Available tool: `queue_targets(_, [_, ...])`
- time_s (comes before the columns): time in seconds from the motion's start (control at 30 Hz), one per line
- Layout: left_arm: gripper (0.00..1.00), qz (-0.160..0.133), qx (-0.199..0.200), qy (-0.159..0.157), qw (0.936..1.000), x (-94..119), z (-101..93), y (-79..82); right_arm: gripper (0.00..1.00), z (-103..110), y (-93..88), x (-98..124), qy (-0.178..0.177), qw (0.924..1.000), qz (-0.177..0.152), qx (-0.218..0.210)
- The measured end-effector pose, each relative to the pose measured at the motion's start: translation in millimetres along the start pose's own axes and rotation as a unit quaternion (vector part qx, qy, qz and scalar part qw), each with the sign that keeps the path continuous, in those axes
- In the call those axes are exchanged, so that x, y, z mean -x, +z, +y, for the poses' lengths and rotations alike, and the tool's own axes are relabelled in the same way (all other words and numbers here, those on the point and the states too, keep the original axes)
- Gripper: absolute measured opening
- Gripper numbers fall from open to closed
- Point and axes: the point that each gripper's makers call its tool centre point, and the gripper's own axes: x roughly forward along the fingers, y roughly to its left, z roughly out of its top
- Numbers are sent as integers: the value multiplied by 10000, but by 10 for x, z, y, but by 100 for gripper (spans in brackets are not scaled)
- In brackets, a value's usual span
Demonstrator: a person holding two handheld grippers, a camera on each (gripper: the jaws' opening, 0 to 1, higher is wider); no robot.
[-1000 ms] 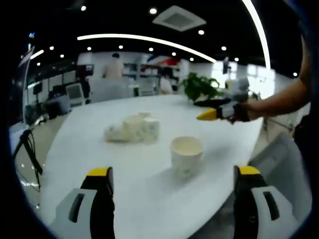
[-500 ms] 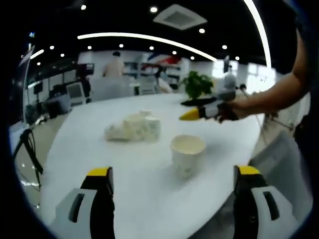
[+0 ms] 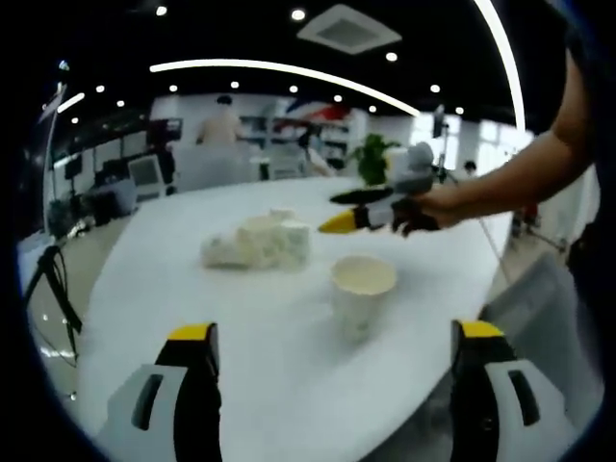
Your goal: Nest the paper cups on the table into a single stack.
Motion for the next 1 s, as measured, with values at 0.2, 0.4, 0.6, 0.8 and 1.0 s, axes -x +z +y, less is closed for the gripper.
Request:
queue_targets(0.2, [99, -107, -28, -32, 9999, 2, -14, 31, 94, -9, -15, -153, 55, 10000, 82, 1])
queue_targets(0.4, [99, -15, -55, -58, 10000, -4, -24, -6, 91, -17, -62, -296, 138, 9997, 167, 81])
queue_targets(0.6, [99, 15, -57, -41, 10000, -5, -31, -8, 84, -11, -108, -392, 167, 9997, 133, 135])
queue_targets(0.8, [99, 140, -95, -51, 9998, -13, -42, -52, 78, -62, -214, -488, 28, 10000, 79, 1])
queue_targets(1.0, [99, 140, 32, -35, 9999, -17, -8, -63, 71, -26, -302, -559, 77, 9998, 150, 135])
